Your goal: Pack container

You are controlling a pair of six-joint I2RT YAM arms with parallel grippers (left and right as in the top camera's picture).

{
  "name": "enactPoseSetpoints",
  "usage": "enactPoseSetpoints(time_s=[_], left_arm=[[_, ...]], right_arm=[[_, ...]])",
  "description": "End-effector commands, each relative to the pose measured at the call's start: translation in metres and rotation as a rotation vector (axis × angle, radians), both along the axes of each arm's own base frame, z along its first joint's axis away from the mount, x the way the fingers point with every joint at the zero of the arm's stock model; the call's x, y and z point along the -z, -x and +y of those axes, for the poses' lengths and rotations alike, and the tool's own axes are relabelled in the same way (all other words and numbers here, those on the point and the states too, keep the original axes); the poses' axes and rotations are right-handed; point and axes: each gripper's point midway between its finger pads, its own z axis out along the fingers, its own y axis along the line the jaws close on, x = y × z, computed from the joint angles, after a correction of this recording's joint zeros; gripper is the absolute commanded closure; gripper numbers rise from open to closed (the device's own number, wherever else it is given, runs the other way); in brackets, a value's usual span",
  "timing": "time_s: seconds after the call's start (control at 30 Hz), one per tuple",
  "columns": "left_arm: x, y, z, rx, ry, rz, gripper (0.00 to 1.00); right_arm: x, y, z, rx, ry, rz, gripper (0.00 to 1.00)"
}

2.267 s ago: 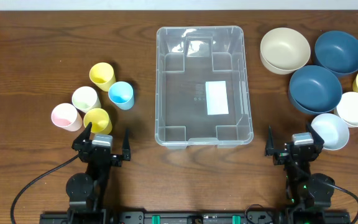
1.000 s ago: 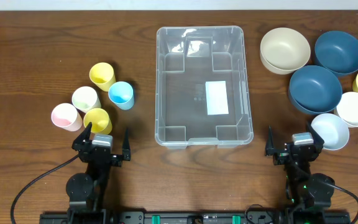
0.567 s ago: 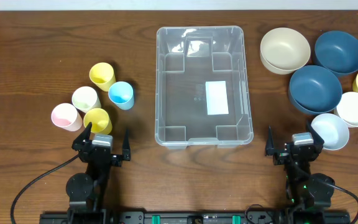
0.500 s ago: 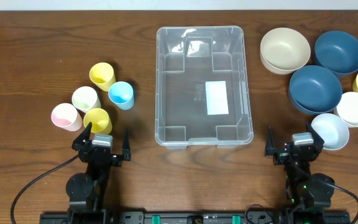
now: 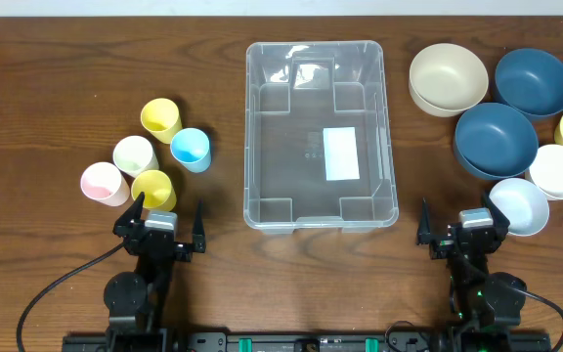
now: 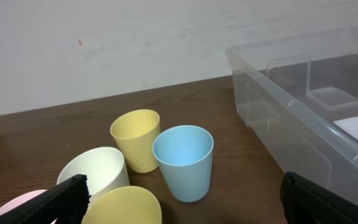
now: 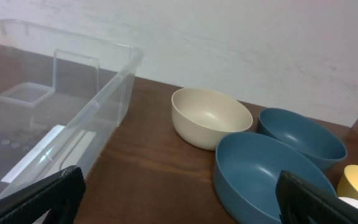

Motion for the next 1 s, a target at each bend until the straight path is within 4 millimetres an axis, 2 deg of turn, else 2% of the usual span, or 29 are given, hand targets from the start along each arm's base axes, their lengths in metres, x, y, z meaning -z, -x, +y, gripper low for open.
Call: enactPoseSetpoints(time_s=[0.0, 0.13, 0.33, 0.5, 0.63, 0.8, 0.97], left_arm=[[0.015, 0.001, -0.001, 0.011, -0.008, 0.043, 0.02], [0.015, 0.001, -0.001, 0.011, -0.008, 0.043, 0.02], [0.015, 0.001, -0.001, 0.011, -0.008, 0.043, 0.02], [0.015, 0.001, -0.001, 0.011, -0.008, 0.043, 0.02], [0.015, 0.001, -0.001, 0.011, -0.008, 0.043, 0.02], [0.015, 0.001, -0.001, 0.011, -0.008, 0.043, 0.02], [0.015, 0.001, -0.001, 0.011, -0.008, 0.043, 0.02]], right_arm=[[0.0, 0.0, 0.001, -0.003, 0.007, -0.001, 0.01], [0.0, 0.0, 0.003, -0.016, 0.0, 0.0, 0.01], [0.0, 0.001, 0.004, -0.012, -0.146, 0.01, 0.01], [-0.009, 0.004, 0.024, -0.129, -0.17, -0.009, 0.01], [-0.033, 0.007, 0.027, -0.152, -0.162, -0.056, 0.01], [-0.077, 0.015, 0.024, -0.137, -0.107, -0.126, 0.01], [-0.109, 0.011, 0.015, -0.082, -0.113, -0.045, 0.01]])
